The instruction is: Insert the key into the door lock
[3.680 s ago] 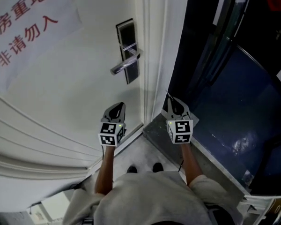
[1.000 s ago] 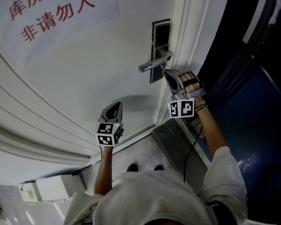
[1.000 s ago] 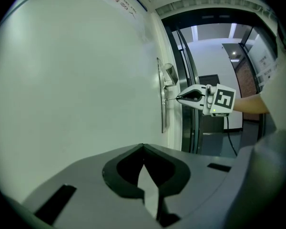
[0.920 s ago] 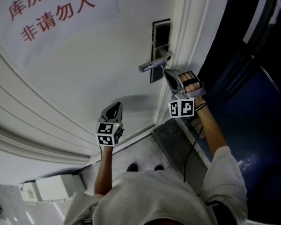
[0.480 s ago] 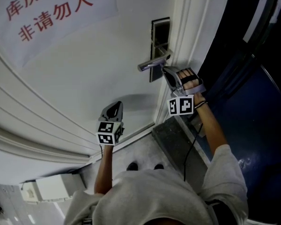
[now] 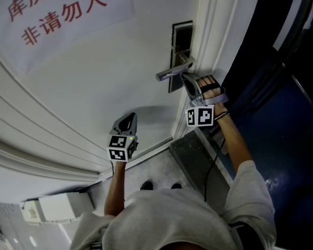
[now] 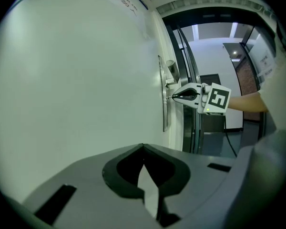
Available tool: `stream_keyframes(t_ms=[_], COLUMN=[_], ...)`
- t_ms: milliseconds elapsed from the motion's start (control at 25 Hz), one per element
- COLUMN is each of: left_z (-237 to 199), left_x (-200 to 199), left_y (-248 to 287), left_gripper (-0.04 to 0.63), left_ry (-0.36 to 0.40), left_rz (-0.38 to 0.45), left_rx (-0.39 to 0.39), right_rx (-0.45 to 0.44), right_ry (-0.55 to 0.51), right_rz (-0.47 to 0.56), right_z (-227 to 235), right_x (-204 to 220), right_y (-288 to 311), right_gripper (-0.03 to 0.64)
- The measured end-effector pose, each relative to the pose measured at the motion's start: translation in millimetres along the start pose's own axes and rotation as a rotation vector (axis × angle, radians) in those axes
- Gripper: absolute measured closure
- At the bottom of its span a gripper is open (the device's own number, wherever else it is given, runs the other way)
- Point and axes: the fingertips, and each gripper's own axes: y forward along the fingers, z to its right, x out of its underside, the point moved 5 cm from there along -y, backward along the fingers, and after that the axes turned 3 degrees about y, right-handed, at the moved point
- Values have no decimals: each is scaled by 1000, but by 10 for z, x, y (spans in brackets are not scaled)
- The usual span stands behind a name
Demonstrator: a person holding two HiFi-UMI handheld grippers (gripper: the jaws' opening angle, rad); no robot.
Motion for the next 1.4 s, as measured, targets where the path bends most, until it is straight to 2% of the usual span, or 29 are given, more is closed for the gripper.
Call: stream_keyframes(t_ms=[600, 720, 760, 880, 960, 1400], left_z=[7, 12, 9, 5, 11, 104], left_x=[19, 11, 2, -18, -19, -18], left_y=[24, 18, 13, -3, -11, -23], left_gripper=[578, 578, 578, 578, 578, 578], left_ry=[-15, -11, -10, -6, -4, 4], left_rz=[12, 15, 17, 22, 22, 21], left_rx=[8, 10, 10, 11, 12, 44], right_rx=[17, -11, -29, -77, -86, -25], right_ry=[-11, -3, 2, 4, -3, 24], right_rz=[-23, -20, -19, -18, -21, -36], right_z=[-12, -39, -53, -121, -151, -48], right_x=[-18, -12, -12, -11, -9, 26], right_y=[132, 122, 120, 115, 115, -142], right_gripper=[586, 586, 578, 484, 454, 454])
